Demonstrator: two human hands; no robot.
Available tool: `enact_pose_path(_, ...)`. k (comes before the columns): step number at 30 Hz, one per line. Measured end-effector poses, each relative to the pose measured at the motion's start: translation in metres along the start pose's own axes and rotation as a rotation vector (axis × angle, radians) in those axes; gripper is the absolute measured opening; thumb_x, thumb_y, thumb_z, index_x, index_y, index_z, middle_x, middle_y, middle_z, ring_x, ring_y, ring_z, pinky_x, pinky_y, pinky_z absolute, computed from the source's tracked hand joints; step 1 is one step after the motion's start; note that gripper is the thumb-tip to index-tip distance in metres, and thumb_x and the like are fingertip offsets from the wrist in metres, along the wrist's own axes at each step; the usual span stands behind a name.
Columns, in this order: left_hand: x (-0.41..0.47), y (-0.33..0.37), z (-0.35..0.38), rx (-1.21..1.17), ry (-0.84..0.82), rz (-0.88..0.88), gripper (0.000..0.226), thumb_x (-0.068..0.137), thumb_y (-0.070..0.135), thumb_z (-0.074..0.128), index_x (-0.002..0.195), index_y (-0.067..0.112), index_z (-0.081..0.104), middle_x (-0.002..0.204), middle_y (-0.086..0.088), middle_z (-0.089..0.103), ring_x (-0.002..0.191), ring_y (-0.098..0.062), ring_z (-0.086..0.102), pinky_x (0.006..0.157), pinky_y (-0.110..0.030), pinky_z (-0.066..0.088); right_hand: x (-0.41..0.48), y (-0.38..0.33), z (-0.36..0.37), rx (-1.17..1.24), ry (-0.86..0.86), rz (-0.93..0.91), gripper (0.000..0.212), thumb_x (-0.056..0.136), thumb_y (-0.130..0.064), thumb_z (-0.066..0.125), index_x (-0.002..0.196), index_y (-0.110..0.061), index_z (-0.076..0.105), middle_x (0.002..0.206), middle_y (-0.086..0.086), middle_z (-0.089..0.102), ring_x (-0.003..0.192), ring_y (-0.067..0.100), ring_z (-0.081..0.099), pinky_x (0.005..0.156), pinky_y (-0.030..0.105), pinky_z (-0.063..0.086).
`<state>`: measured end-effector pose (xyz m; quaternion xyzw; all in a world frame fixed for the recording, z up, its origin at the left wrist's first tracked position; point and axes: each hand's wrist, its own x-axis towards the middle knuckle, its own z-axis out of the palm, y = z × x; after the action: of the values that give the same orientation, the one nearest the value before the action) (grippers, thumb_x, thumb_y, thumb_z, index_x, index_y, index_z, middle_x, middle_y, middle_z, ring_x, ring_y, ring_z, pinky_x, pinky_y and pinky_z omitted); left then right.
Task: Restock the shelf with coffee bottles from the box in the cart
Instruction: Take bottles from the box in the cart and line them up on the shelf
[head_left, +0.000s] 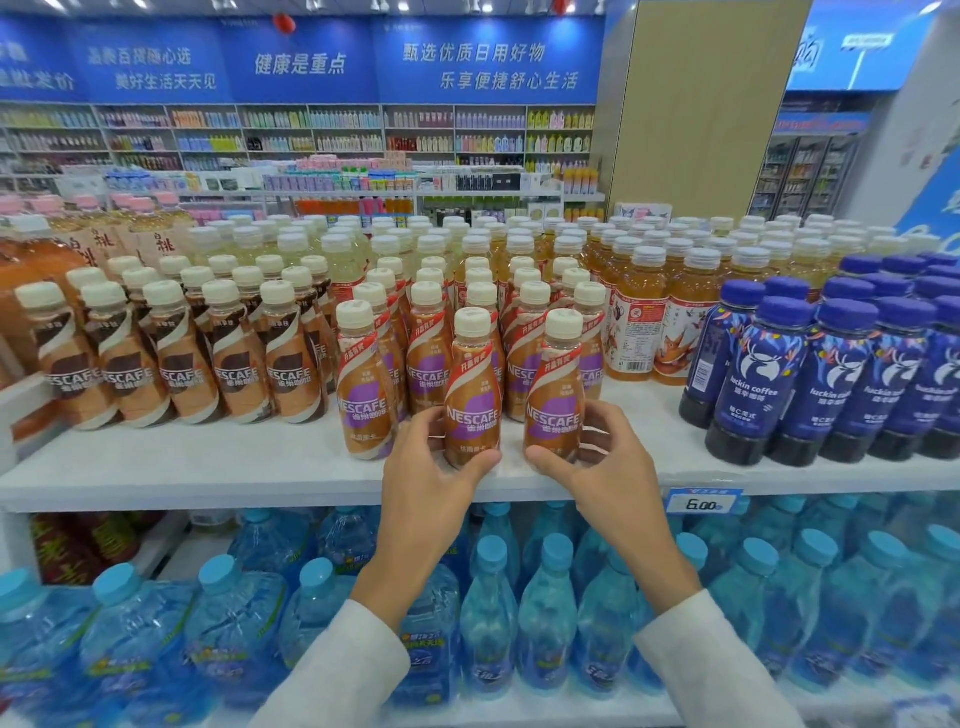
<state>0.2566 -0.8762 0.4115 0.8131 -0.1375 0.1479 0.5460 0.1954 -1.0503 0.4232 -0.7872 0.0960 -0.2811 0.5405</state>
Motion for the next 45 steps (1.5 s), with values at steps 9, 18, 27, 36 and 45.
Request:
enact_pose_path(9,-0.022,-0.006,0.000,-0.041,0.182,0.002,0.057,0.080,0.041,0.082,0.126,0.037,0.049,0.120,0.012,0.060,0.112,-0.009,0.058,0.094,-0.026,0.049,-0.005,-0.001,0.018,0.047,0.007,-0.017,0.061,0.071,-0.029,0.092,0.116,-0.045,0.054,0.109,-0.022,0.067,0.097,-0.008,0.065,0.079,0.012,0.054)
enact_pose_path(18,-0.019,-0.008,-0.006,0.015,0.266,0.016,0.059,0.085,0.039,0.079,0.134,0.021,0.051,0.123,0.007,0.052,0.116,-0.014,0.056,0.096,-0.031,0.049,-0.006,-0.011,0.055,0.022,-0.009,-0.056,0.058,0.075,-0.030,0.089,0.118,-0.043,0.052,0.110,-0.024,0.064,0.100,-0.007,0.064,0.080,0.008,0.052)
enact_pose_path(27,-0.018,-0.011,-0.001,0.026,0.323,0.051,0.049,0.089,0.032,0.077,0.129,0.018,0.053,0.120,0.006,0.054,0.110,-0.013,0.056,0.090,-0.028,0.050,-0.003,-0.009,0.065,0.019,0.000,-0.041,0.062,0.078,-0.031,0.086,0.130,-0.037,0.053,0.116,-0.019,0.064,0.105,-0.003,0.063,0.088,0.014,0.054)
enact_pose_path(36,-0.010,-0.017,0.006,0.069,0.334,0.069,0.049,0.091,0.031,0.074,0.131,0.014,0.051,0.127,0.001,0.049,0.116,-0.017,0.055,0.090,-0.028,0.051,0.003,-0.004,0.071,0.003,-0.001,-0.038,0.066,0.080,-0.035,0.084,0.137,-0.035,0.052,0.122,-0.019,0.063,0.107,-0.002,0.062,0.090,0.015,0.052)
enact_pose_path(45,-0.009,-0.020,0.010,0.120,0.331,0.084,0.051,0.095,0.031,0.069,0.138,0.013,0.048,0.129,0.004,0.044,0.118,-0.011,0.050,0.088,-0.022,0.044,0.006,-0.004,0.075,-0.021,-0.006,-0.027,0.068,0.081,-0.040,0.081,0.140,-0.035,0.048,0.127,-0.019,0.060,0.110,0.001,0.061,0.086,0.010,0.048)
